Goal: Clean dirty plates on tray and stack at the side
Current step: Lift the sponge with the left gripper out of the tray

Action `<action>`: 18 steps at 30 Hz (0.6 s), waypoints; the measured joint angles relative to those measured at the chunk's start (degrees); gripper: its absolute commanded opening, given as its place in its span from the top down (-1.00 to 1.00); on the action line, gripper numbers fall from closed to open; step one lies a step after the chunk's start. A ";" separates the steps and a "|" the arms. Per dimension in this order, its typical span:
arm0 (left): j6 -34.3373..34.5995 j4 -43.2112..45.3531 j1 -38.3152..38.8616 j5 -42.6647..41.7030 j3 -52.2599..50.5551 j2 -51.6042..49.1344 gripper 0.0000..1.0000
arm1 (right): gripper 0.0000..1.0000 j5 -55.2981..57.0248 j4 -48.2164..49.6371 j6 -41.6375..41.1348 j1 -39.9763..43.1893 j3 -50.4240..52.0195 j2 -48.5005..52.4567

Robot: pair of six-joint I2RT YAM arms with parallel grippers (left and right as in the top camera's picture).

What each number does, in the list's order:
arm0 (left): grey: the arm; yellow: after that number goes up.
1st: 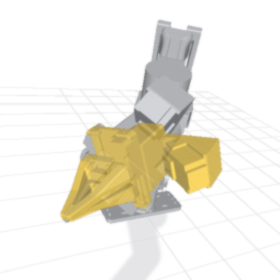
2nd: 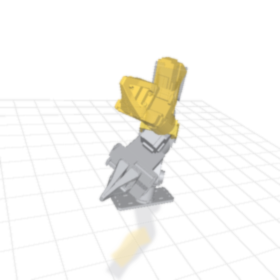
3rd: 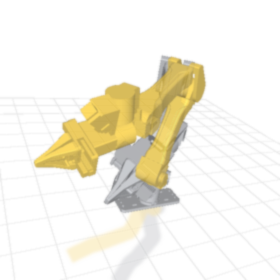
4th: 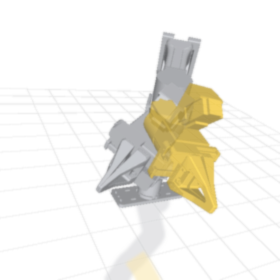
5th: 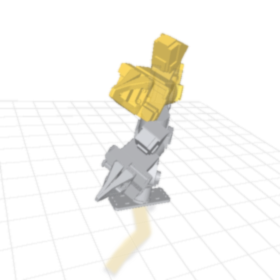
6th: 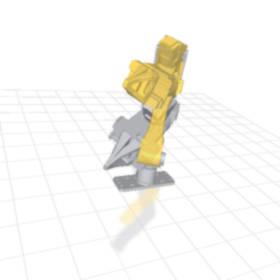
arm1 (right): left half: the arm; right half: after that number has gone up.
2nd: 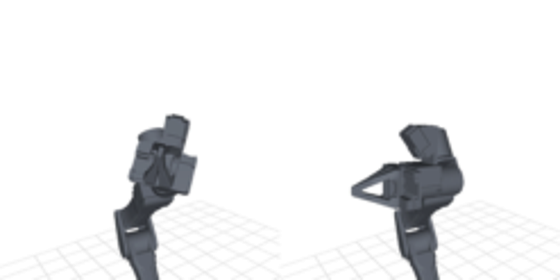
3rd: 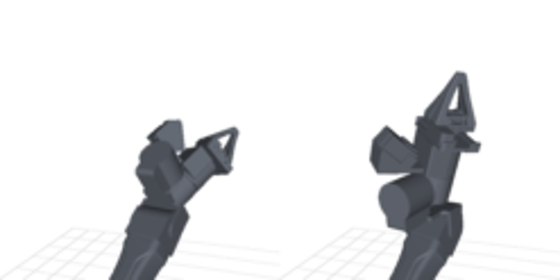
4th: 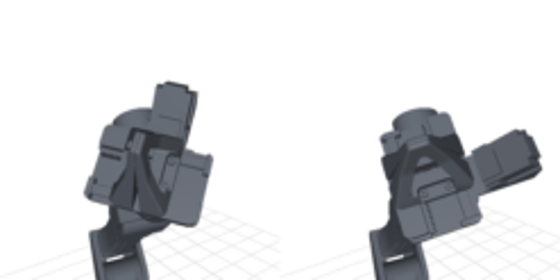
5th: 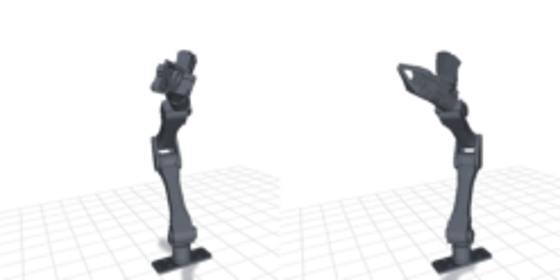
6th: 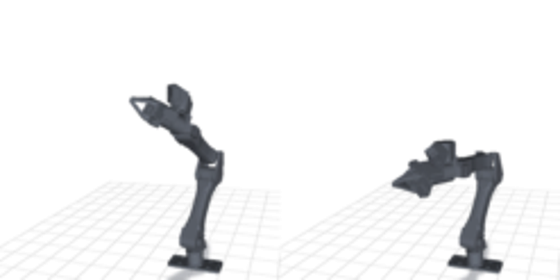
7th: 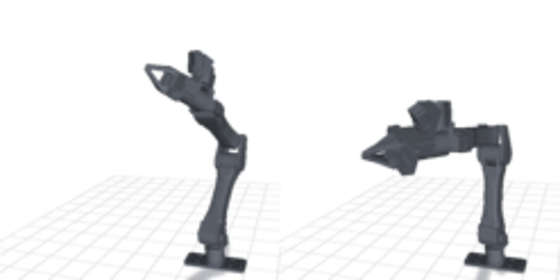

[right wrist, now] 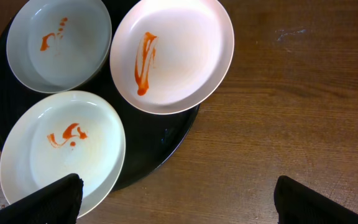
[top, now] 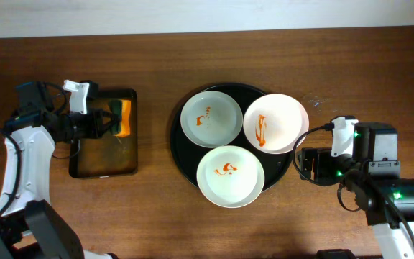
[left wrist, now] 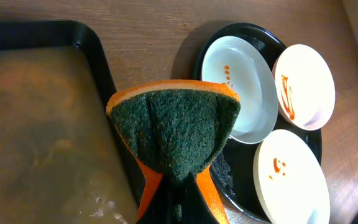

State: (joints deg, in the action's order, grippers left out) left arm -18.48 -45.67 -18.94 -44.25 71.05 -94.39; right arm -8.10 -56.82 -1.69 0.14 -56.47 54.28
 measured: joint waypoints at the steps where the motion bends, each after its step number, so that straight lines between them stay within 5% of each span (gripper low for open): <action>1: 0.00 0.02 0.00 -0.15 0.00 0.00 0.99 | -0.97 0.00 0.00 0.00 0.00 0.00 0.00; 18: 0.00 -0.02 0.00 -0.37 0.00 0.02 1.00 | -0.97 0.00 0.00 0.02 0.00 0.00 0.00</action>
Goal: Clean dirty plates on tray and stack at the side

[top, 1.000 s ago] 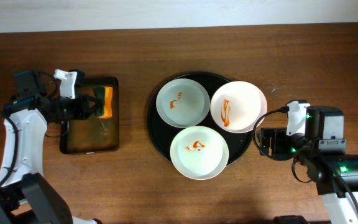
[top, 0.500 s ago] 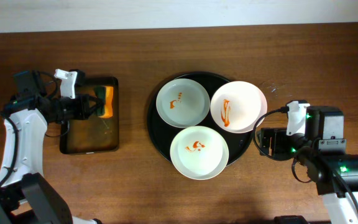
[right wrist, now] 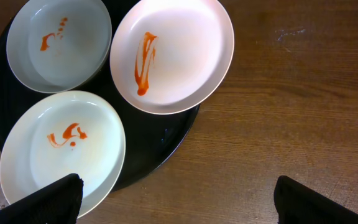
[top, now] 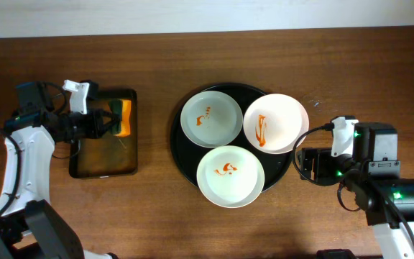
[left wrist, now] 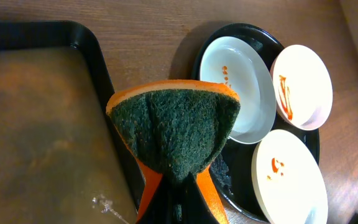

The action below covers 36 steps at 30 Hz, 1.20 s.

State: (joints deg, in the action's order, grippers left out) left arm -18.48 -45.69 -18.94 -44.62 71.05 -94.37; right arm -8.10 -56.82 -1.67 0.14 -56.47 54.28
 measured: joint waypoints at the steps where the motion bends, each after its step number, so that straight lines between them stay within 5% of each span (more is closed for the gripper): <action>1: 0.00 0.00 0.00 0.00 0.00 -0.02 1.00 | -0.97 0.00 0.00 -0.02 0.00 0.00 0.00; 16: 5.55 1.99 1.51 15.87 0.00 5.33 0.99 | -0.97 4.63 0.04 -2.95 0.00 0.00 0.00; 28: 9.16 0.70 32.50 22.91 0.11 5.35 0.99 | -1.00 1.05 -1.88 -7.65 0.00 -0.48 5.99; 32: 9.31 0.85 39.50 22.86 0.11 5.35 0.99 | -0.50 -3.58 -1.77 -8.31 0.00 -0.66 12.76; 36: 9.35 1.66 44.57 22.88 0.11 4.72 0.99 | -0.46 -14.03 -3.02 -8.63 0.00 -0.74 22.95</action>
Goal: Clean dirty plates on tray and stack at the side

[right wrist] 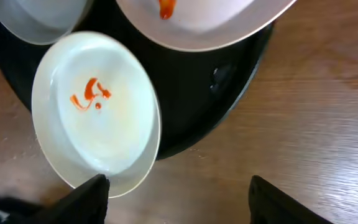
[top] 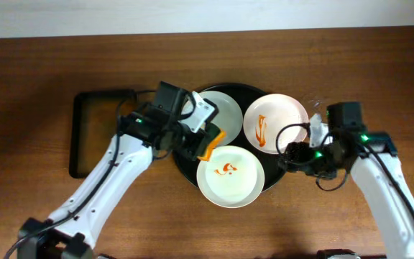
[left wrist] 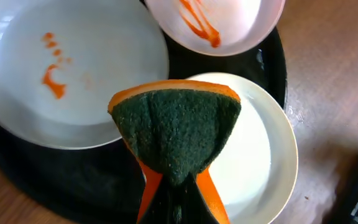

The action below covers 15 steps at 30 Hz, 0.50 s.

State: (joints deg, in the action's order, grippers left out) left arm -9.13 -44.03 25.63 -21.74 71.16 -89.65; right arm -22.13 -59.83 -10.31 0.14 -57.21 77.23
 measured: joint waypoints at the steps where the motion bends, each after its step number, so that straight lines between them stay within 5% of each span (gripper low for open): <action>1: 0.00 0.39 1.29 -0.02 0.00 -1.44 0.99 | -0.46 -0.87 -0.24 -0.04 0.00 0.00 1.29; 15: 0.44 7.48 10.01 -0.98 0.00 -13.35 1.00 | -0.37 -3.98 4.57 -4.96 -9.05 2.16 7.50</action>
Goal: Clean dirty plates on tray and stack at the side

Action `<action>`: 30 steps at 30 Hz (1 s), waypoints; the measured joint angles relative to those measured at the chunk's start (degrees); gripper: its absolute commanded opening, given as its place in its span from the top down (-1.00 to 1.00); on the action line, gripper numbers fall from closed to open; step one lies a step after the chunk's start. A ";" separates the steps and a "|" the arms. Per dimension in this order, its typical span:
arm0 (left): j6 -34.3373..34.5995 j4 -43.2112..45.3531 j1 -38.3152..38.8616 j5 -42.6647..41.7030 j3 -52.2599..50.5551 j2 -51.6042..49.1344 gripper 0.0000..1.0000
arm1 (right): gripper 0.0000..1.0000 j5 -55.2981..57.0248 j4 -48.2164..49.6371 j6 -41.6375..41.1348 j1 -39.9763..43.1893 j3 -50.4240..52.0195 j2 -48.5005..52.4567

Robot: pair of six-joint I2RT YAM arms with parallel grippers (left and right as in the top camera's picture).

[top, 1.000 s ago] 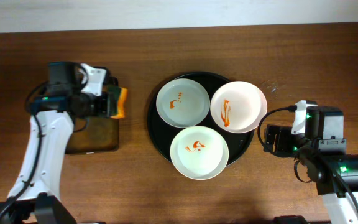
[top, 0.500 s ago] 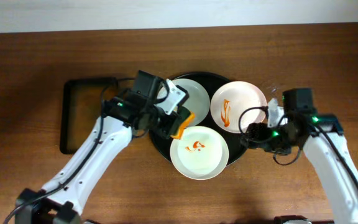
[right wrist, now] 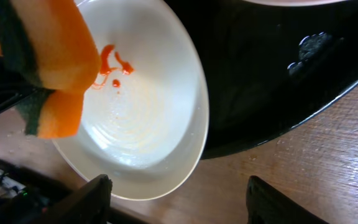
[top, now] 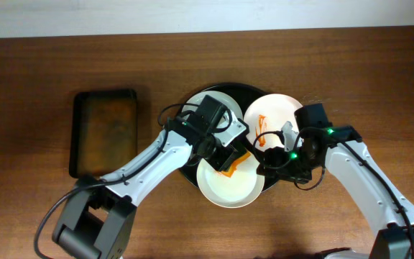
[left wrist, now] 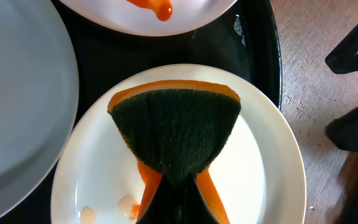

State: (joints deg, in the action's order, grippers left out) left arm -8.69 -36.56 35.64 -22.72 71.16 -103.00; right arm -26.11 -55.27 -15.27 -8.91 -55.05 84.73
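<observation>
A round black tray (top: 214, 88) carries three plates. The front white plate (top: 228, 188) bears red sauce (right wrist: 114, 65). My left gripper (left wrist: 178, 186) is shut on an orange sponge with a green scrub face (left wrist: 176, 124), low over that plate's middle. My right gripper (right wrist: 179, 196) is open at the plate's right rim (right wrist: 197, 124), and the rim lies between its fingers in the right wrist view. Contact cannot be told. The pinkish plate (top: 279, 111) with a red streak sits at the back right. The grey plate (left wrist: 17, 93) sits at the back left, partly under my left arm.
A rectangular black tray (top: 105, 133) holding brownish water lies at the left of the wooden table (top: 379, 72). Both arms meet over the round tray's front half, close together.
My left gripper has carried the sponge from between the plates to over the front plate's middle. My right gripper has moved left, up to that plate's right rim.
The left gripper held the sponge over the rectangular tray at the far left, with the right gripper open to the right of the round tray. Later the sponge was above the round tray and the right arm was nearer. Now both are at the front plate.
</observation>
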 measured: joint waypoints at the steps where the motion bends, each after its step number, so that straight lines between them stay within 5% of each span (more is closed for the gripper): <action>1: -0.02 0.00 0.11 0.00 0.00 0.00 1.00 | -0.37 0.57 0.13 -0.46 -0.46 0.00 0.00; 15: 0.85 0.02 0.59 -0.37 0.00 -0.39 0.99 | -0.30 1.55 3.65 -1.29 -1.42 0.09 11.13; 30: 17.22 -1.16 0.59 1.16 0.00 -1.79 0.99 | -0.13 -1.68 5.44 -2.08 -2.01 0.15 11.63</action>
State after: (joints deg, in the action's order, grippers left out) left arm 8.54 -37.71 36.23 -21.56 71.16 -104.79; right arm -27.79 -49.82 -17.34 -10.92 -54.89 96.36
